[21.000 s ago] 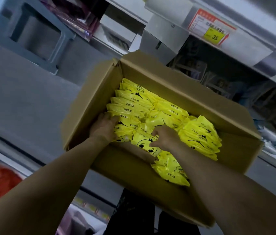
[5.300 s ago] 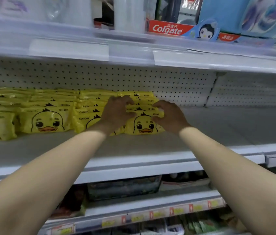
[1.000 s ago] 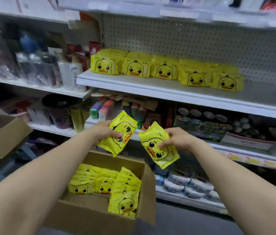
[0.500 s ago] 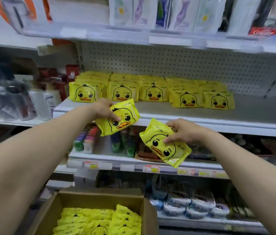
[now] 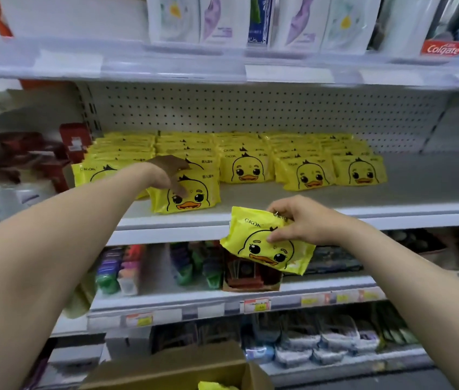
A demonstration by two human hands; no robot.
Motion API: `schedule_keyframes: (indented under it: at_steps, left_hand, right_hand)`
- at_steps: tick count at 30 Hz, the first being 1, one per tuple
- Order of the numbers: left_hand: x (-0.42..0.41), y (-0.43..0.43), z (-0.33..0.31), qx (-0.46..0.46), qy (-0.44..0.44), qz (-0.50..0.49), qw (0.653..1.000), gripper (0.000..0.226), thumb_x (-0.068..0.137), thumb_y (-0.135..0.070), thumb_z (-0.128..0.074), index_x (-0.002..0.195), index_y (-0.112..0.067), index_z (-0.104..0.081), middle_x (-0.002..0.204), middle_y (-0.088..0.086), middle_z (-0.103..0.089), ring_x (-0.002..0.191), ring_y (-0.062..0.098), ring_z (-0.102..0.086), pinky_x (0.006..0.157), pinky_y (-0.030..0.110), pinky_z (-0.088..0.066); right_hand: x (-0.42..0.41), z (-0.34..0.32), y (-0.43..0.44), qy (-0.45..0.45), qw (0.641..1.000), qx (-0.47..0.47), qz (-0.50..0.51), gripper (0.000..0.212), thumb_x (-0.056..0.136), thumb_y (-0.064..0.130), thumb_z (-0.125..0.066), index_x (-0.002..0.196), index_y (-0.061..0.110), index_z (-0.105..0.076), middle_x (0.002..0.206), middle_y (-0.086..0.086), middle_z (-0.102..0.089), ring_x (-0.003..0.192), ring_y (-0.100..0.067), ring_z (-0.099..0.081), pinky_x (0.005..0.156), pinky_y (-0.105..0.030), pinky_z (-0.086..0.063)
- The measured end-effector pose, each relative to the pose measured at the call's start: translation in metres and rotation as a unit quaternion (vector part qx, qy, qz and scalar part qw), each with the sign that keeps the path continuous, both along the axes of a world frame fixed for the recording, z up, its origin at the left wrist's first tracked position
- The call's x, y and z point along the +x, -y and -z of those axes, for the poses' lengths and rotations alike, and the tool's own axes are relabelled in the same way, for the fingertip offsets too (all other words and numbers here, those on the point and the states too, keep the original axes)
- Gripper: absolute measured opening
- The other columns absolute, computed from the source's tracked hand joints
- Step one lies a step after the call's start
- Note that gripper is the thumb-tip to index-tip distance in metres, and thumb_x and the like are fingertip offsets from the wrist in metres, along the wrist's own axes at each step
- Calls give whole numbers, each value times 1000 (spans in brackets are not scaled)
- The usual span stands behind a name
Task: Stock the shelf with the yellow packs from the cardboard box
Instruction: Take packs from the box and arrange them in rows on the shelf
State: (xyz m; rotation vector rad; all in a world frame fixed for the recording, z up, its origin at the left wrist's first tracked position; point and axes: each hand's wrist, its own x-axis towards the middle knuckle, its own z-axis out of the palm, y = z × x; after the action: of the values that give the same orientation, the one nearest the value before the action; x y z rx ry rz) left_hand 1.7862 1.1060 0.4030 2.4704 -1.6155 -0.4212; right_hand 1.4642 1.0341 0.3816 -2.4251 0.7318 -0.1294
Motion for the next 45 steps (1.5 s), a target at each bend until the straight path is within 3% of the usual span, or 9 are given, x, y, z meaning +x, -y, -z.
schedule_keyframes:
  at_steps: [10, 16, 19, 21, 23, 31, 37, 40, 45]
  left_hand:
    - [28, 25, 12, -96, 72, 15, 993, 76, 67, -33, -87, 131, -18, -50, 126, 8, -52, 113, 28, -50, 91, 39, -46]
    - [-1, 11, 26, -207, 162, -24, 965, 79, 65, -39, -87, 132, -22, -49, 135, 10, -44, 130, 32, -35, 103, 43, -37]
    - [-56, -9, 30, -289, -34, 88, 953, 56, 71, -43, -83, 118, -25, -57, 124, 2, -57, 118, 21, -51, 101, 36, -43]
    - [-102, -31, 36, -265, -208, 156, 929, 45, 71, -44, -78, 107, -25, -59, 114, -4, -64, 109, 11, -61, 98, 31, -48]
    - [-141, -49, 48, -229, -282, 199, 910, 38, 73, -40, -77, 103, -22, -62, 109, -3, -68, 107, 10, -64, 97, 31, -50]
    - [-209, -89, 71, -292, -309, 120, 897, 20, 79, -16, -80, 87, -29, -68, 92, -5, -69, 90, 12, -65, 82, 32, -52]
    - [-243, -115, 63, -347, -262, 39, 899, 21, 74, -19, -84, 85, -28, -68, 89, -7, -69, 89, 15, -64, 81, 35, -53]
    - [-260, -127, 62, -364, -294, 6, 884, 19, 75, -16, -83, 86, -22, -70, 89, -5, -68, 83, 12, -62, 72, 29, -51]
    - [-282, -142, 59, -386, -367, -20, 846, 15, 77, -11, -80, 87, -18, -70, 86, -6, -68, 74, 3, -63, 62, 19, -50]
  right_hand:
    - [1, 16, 8, -19, 999, -21, 40, 43, 77, 41, -83, 116, 32, -66, 119, 10, -69, 112, -11, -61, 101, -37, -48]
    - [-6, 21, 8, -29, 999, -11, 26, 40, 77, 39, -83, 114, 31, -68, 116, 11, -70, 110, -12, -63, 100, -40, -50]
    - [-12, 20, 3, -31, 999, -23, 21, 54, 77, 39, -83, 126, 26, -64, 125, 6, -67, 115, -13, -61, 103, -38, -48]
    - [-18, 16, -4, -35, 999, -34, 13, 60, 78, 39, -83, 131, 23, -61, 132, 5, -63, 121, -14, -57, 105, -36, -45]
    - [-24, 13, -12, -31, 999, -36, -6, 56, 78, 38, -83, 129, 24, -63, 127, 5, -66, 116, -15, -60, 103, -37, -47]
    - [-66, 7, -45, 14, 998, -26, -60, 43, 78, 31, -84, 117, 27, -67, 106, 10, -70, 98, -11, -64, 91, -38, -54]
    - [-120, 15, -54, 152, 980, 128, -25, 42, 78, 10, -83, 112, 20, -59, 98, -9, -75, 92, -23, -73, 83, -37, -60]
    - [-146, 15, -55, 194, 973, 120, -17, 27, 82, 8, -79, 104, 11, -64, 99, -10, -73, 92, -19, -71, 83, -31, -58]
    - [-174, 15, -58, 208, 966, 152, 13, 15, 85, 6, -75, 99, 4, -69, 95, -15, -74, 78, -17, -69, 64, -27, -57]
